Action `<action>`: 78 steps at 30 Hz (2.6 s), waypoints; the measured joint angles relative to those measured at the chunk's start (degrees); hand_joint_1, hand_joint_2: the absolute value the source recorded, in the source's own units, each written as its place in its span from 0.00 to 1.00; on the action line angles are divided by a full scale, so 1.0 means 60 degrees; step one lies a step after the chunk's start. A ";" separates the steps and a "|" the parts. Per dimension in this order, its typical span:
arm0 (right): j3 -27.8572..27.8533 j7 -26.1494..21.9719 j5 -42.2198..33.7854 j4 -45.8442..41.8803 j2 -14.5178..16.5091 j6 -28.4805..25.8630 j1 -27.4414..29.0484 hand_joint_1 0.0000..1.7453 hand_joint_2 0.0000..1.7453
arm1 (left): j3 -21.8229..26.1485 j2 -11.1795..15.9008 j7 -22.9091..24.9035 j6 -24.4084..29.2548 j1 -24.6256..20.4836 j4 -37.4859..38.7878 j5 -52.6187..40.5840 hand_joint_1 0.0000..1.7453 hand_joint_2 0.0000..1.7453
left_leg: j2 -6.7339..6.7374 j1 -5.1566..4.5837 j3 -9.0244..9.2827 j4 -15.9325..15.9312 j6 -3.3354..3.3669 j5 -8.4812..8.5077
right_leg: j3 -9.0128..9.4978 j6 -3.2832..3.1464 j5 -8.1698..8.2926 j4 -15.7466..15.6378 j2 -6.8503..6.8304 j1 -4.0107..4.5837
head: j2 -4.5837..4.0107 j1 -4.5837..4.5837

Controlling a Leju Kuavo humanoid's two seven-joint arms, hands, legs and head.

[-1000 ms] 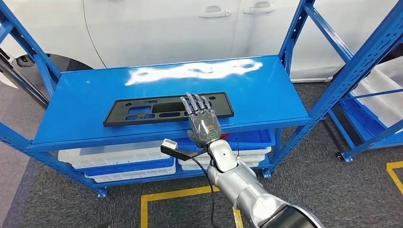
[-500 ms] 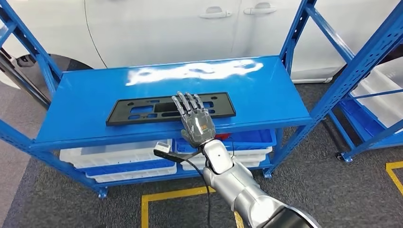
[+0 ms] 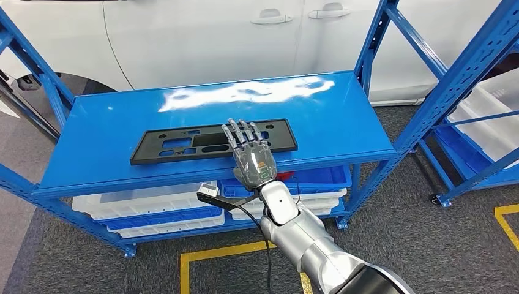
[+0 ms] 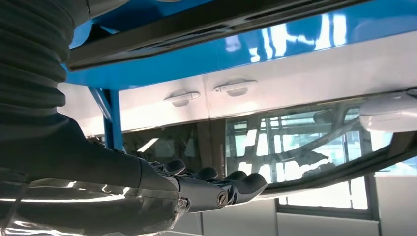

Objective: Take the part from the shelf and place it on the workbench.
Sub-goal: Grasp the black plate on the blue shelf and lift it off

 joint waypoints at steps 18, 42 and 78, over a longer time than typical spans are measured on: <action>0.1390 0.0925 0.0014 0.0646 -0.0088 -0.0003 -0.0185 0.00 1.00 | 0.0000 -0.0008 0.0021 -0.0031 -0.0013 0.0000 0.0000 0.00 0.00 | 0.0029 -0.0002 -0.0035 -0.0029 0.0044 0.0022 | -0.0036 0.0005 0.0017 -0.0017 -0.0052 -0.0005 | 0.0000 -0.0001; 0.1805 0.1009 -0.0015 0.0862 -0.0085 -0.0006 -0.0275 0.00 1.00 | 0.0000 -0.0008 0.0014 -0.0010 -0.0013 0.0000 0.0000 0.00 0.00 | -0.0002 0.0007 0.0021 -0.0116 0.0330 0.0091 | -0.0919 0.0280 -0.0747 0.2044 -0.0044 -0.0069 | 0.0000 0.0003; 0.1656 0.0788 -0.0023 0.0784 -0.0093 -0.0006 -0.0274 0.00 1.00 | 0.0000 -0.0035 0.0048 -0.0010 -0.0065 0.0000 0.0000 0.00 0.00 | -0.0048 -0.0011 0.0212 -0.0081 0.0107 -0.0201 | -0.0176 0.0049 0.0088 0.0012 -0.0037 0.0021 | 0.0000 -0.0001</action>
